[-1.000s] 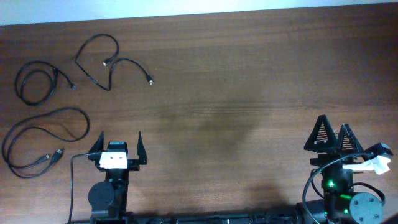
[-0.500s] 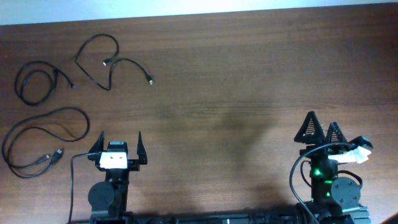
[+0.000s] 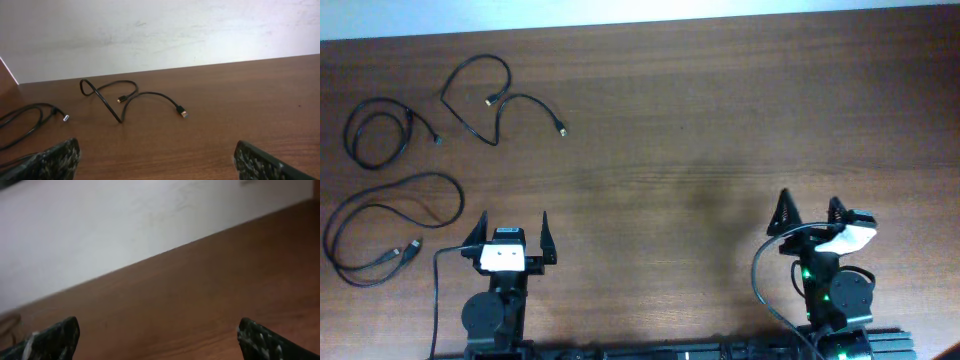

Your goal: Untangle cables

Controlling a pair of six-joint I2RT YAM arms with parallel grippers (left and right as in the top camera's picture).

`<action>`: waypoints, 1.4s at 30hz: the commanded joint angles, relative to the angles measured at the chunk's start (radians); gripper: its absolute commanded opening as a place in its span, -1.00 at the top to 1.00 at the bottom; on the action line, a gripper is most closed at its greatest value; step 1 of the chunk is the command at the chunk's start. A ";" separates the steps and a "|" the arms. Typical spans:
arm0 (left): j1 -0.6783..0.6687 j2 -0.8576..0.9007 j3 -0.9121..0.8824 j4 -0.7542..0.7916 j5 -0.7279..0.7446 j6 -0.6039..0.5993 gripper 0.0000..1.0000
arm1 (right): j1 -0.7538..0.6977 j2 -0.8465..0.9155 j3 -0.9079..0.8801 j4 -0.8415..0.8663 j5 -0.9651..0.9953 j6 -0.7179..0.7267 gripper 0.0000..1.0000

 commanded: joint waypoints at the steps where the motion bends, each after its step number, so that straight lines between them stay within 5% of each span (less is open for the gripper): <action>1: 0.003 -0.006 -0.004 -0.003 0.015 -0.010 -0.98 | -0.019 -0.008 -0.005 -0.016 -0.069 -0.098 -0.97; 6: 0.003 -0.006 -0.004 -0.003 0.015 -0.010 -0.97 | -0.023 -0.008 -0.005 -0.023 -0.113 -0.245 -0.97; 36: 0.003 -0.006 -0.004 -0.003 0.015 -0.010 -0.97 | -0.061 -0.009 -0.005 -0.023 -0.126 -0.245 -0.97; 42: 0.003 -0.006 -0.004 -0.003 0.015 -0.010 -0.97 | -0.035 -0.009 -0.005 -0.022 -0.143 -0.401 -0.97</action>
